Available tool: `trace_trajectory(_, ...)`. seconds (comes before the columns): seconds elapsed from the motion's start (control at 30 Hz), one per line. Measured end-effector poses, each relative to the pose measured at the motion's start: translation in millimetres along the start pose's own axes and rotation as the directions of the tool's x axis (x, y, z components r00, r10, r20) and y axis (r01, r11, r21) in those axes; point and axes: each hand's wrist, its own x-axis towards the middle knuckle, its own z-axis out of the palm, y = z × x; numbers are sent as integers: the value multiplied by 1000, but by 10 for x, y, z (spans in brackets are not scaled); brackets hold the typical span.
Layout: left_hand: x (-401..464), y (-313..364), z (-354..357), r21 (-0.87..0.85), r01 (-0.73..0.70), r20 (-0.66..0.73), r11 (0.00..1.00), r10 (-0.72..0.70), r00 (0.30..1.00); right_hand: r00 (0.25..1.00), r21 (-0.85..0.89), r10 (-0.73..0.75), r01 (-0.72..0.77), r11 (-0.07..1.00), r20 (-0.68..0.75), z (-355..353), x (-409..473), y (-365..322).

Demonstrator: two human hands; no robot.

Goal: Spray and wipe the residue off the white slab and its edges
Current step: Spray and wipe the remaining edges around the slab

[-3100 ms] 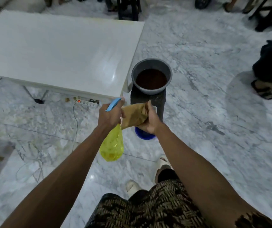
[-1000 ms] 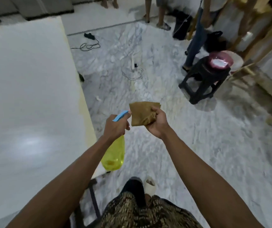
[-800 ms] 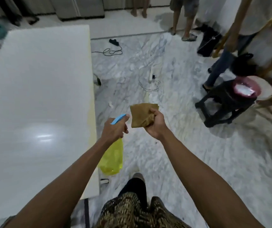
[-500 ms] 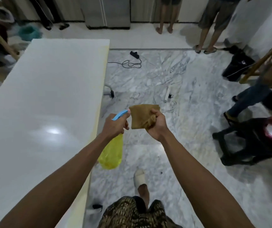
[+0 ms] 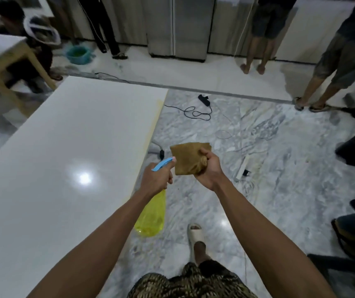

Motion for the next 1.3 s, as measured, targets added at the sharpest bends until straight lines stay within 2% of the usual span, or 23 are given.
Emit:
trace_trajectory(0.27, 1335, 833, 60, -130, 134, -147, 982, -153, 977, 994, -52, 103, -101, 993, 29, 536, 1439, -996)
trace_trajectory(0.43, 2013, 1052, -41, -144, 163, -160, 976, -185, 969, 993, -161, 119, -114, 980, 17, 835, 2184, -1131)
trace_trajectory(0.57, 2503, 1075, -125, -119, 171, -160, 978, -189, 969, 984, -376, 175, -178, 909, -44, 834, 2704, -963)
trace_trajectory(0.7, 2971, 1055, -257, -111, 192, -163, 975, -208, 964, 974, -636, 157, -226, 738, -163, 835, 3337, -995)
trace_trajectory(0.8, 3224, 1074, -380, -147, 218, -160, 965, -240, 957, 980, -833, 41, -187, 522, -194, 1005, 3708, -1309)
trace_trajectory(0.83, 3323, 1092, -423, -156, 228, -164, 961, -253, 954, 988, -856, -13, -125, 501, -152, 1100, 3866, -1464)
trace_trajectory(0.9, 3566, 1146, -501, -189, 241, -192, 952, -276, 942, 990, -893, -138, 83, 442, 23, 1287, 4309, -1764)
trace_trajectory(0.93, 3670, 1176, -527, -205, 238, -213, 949, -281, 936, 974, -921, -204, 168, 353, 100, 1348, 4601, -1868)
trace_trajectory(1.03, 4073, 1225, -496, -244, 245, -284, 938, -311, 907, 919, -959, -276, 273, -74, 283, 1518, 5549, -1967)
trace_trajectory(1.1, 4351, 1274, -436, -268, 264, -299, 926, -341, 891, 903, -884, -159, 332, -330, 399, 1602, 6001, -1914)
trace_trajectory(1.17, 4625, 1315, -406, -315, 283, -319, 906, -381, 868, 874, -750, 66, 450, -485, 481, 1567, 6315, -1777)
trace_trajectory(1.23, 4816, 1348, -404, -375, 274, -350, 886, -409, 843, 834, -666, 177, 528, -527, 522, 1439, 6453, -1563)
trace_trajectory(1.3, 4905, 1366, -416, -420, 260, -368, 869, -425, 827, 827, -662, 137, 525, -536, 545, 1382, 6467, -1461)
